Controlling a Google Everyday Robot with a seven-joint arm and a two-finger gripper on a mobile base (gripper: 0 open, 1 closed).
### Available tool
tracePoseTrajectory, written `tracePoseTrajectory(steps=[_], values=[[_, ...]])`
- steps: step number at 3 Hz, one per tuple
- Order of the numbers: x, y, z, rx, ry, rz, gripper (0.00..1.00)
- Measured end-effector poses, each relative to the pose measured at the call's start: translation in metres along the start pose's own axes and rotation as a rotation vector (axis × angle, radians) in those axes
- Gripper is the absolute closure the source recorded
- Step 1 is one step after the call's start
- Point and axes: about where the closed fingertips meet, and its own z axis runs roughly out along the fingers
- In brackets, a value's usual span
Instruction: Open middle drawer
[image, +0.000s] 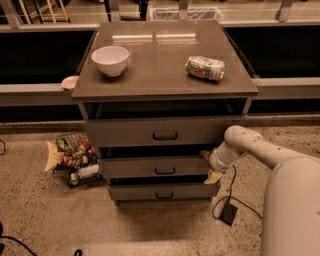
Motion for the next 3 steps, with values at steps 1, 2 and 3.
tracePoseTrajectory(steps=[1, 2, 3], values=[[-0.006, 0.008, 0.000, 0.003, -0.023, -0.009, 0.64], [-0.008, 0.007, -0.005, 0.003, -0.024, -0.011, 0.87], [-0.011, 0.005, -0.013, 0.003, -0.024, -0.011, 1.00]])
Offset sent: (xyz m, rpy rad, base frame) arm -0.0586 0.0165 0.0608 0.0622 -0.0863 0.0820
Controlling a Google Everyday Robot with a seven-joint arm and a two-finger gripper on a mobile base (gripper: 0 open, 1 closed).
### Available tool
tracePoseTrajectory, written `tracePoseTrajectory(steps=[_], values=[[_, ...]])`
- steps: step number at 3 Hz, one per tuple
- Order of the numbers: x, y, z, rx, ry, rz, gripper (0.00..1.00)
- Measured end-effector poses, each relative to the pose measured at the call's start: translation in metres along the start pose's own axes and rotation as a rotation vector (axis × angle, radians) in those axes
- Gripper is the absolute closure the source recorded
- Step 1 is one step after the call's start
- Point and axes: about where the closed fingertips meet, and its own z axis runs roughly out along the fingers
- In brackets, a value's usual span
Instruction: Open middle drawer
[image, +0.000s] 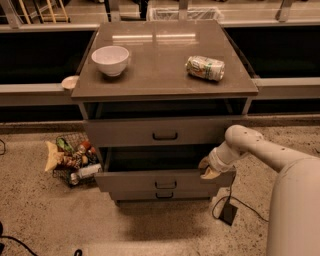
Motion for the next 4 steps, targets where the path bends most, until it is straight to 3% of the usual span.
tracePoseTrajectory(steps=[1, 2, 4], values=[[0.000, 0.000, 0.000, 0.000, 0.000, 0.000, 0.86], [0.000, 0.000, 0.000, 0.000, 0.000, 0.000, 0.60], [-0.008, 0.012, 0.010, -0.052, 0.115, 0.008, 0.14]])
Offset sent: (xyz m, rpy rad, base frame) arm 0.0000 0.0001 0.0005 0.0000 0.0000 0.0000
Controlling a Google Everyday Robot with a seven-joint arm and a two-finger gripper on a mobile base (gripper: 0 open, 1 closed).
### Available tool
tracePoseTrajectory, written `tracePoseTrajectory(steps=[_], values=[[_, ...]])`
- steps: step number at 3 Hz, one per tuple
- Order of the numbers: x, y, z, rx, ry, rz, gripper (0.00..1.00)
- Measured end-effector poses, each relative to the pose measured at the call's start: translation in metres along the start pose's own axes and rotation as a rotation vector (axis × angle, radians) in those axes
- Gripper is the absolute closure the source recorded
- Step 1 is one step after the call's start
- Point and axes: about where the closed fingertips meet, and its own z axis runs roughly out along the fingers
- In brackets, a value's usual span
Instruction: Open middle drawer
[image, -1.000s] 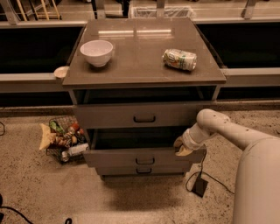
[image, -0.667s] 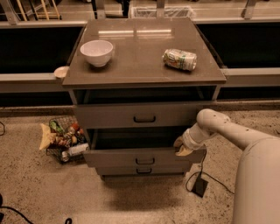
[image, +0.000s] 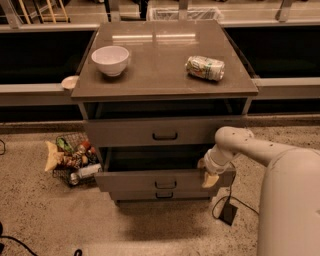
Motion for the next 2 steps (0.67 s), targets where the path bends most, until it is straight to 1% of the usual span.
tracePoseTrajectory(steps=[1, 2], values=[[-0.002, 0.003, 0.002, -0.012, 0.012, 0.002, 0.00], [-0.005, 0.015, 0.021, -0.054, 0.017, 0.017, 0.00]])
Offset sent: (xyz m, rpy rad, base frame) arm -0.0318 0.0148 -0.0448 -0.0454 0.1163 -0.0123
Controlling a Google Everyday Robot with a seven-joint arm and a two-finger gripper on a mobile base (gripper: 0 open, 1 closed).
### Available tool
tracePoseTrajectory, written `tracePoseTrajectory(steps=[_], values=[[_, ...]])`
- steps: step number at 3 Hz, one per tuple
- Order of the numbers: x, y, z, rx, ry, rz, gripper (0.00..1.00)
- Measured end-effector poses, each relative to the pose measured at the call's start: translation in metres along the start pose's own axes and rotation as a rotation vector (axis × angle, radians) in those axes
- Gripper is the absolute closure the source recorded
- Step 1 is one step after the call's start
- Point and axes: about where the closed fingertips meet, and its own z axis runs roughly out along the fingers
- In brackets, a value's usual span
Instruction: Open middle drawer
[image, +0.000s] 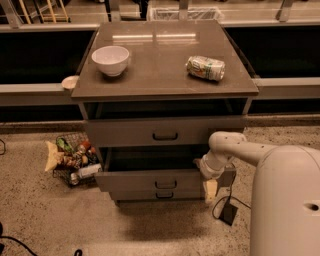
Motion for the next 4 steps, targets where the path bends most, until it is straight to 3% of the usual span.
tracePoseTrajectory(steps=[1, 2, 4], values=[[-0.001, 0.011, 0.014, -0.036, -0.009, 0.017, 0.00], [-0.001, 0.011, 0.012, -0.036, -0.009, 0.017, 0.18], [-0.008, 0.023, 0.009, -0.049, -0.009, 0.022, 0.64]])
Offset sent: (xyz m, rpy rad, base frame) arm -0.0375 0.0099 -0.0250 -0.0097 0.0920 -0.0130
